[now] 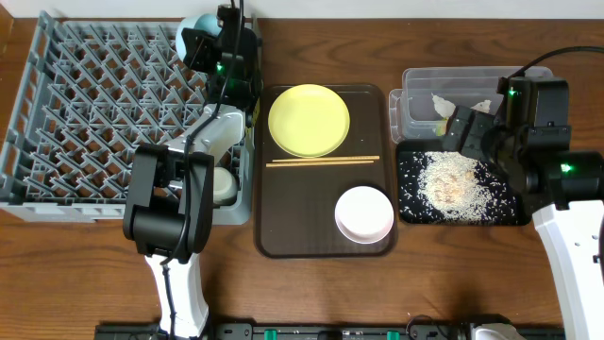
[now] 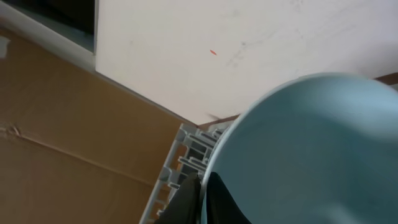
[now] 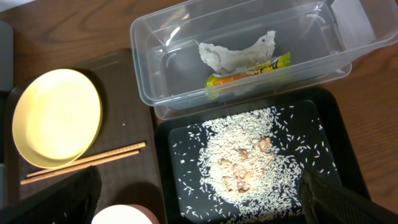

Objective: Sort waste into correct bins and load items into the dishwasher
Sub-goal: 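Carry light-blue bowl with left gripper and stand it upright in rack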

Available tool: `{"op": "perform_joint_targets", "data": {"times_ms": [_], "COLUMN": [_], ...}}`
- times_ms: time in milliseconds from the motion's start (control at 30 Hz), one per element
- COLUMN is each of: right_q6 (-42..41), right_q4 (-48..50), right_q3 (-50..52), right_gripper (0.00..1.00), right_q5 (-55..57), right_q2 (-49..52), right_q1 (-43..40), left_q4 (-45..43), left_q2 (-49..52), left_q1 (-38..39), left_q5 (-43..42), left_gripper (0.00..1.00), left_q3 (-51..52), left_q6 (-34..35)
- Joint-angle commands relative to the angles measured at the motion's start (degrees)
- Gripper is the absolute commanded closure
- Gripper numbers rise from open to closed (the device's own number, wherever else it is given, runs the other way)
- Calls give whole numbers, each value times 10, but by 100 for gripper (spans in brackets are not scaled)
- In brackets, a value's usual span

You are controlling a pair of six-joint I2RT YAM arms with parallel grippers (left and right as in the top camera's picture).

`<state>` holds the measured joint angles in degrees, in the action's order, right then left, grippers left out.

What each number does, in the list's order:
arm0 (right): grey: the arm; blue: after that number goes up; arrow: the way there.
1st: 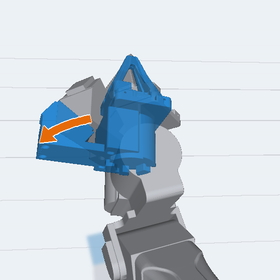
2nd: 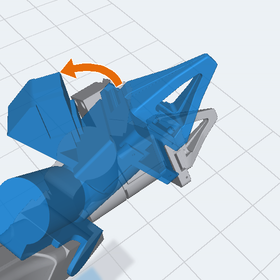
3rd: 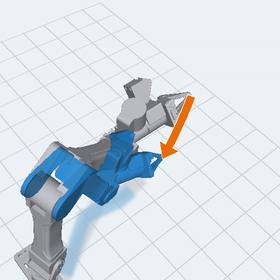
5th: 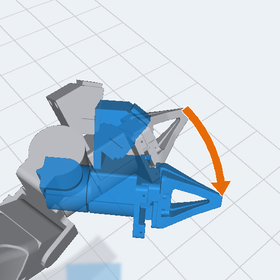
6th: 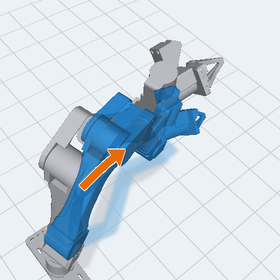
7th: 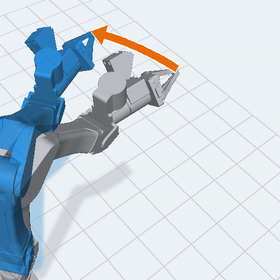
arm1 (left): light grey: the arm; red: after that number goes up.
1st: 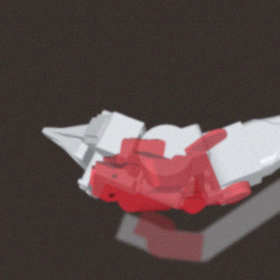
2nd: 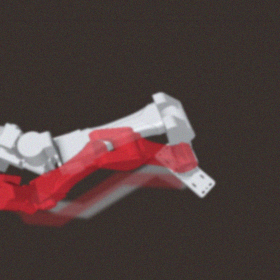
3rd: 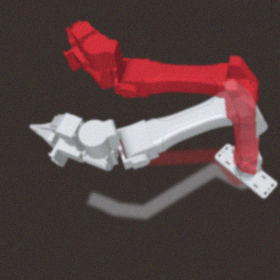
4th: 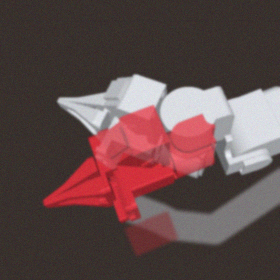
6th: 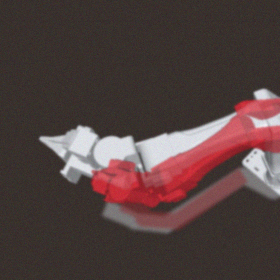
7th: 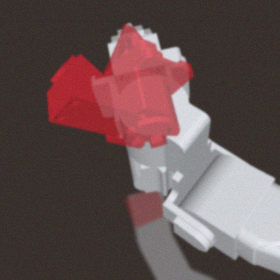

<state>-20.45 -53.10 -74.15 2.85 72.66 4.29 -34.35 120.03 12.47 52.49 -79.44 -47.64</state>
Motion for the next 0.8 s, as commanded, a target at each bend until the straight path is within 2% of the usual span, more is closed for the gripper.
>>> {"op": "perform_joint_targets", "data": {"times_ms": [0,367,767], "right_q6": [-7,-7,-7], "right_q4": [-1,-1,-1], "right_q3": [-2,-2,-2], "right_gripper": [1,1,1], "right_q5": [8,8,8], "right_q2": [1,1,1], "right_q1": [-5,-5,-5], "left_q4": [-7,0,26], "left_q2": [3,21,24], "left_q1": [-3,-2,23], "left_q5": [7,13,72], "left_gripper": [93,93,92], "left_q3": [-5,-5,-3], "left_q6": [-23,-42,-42]}}
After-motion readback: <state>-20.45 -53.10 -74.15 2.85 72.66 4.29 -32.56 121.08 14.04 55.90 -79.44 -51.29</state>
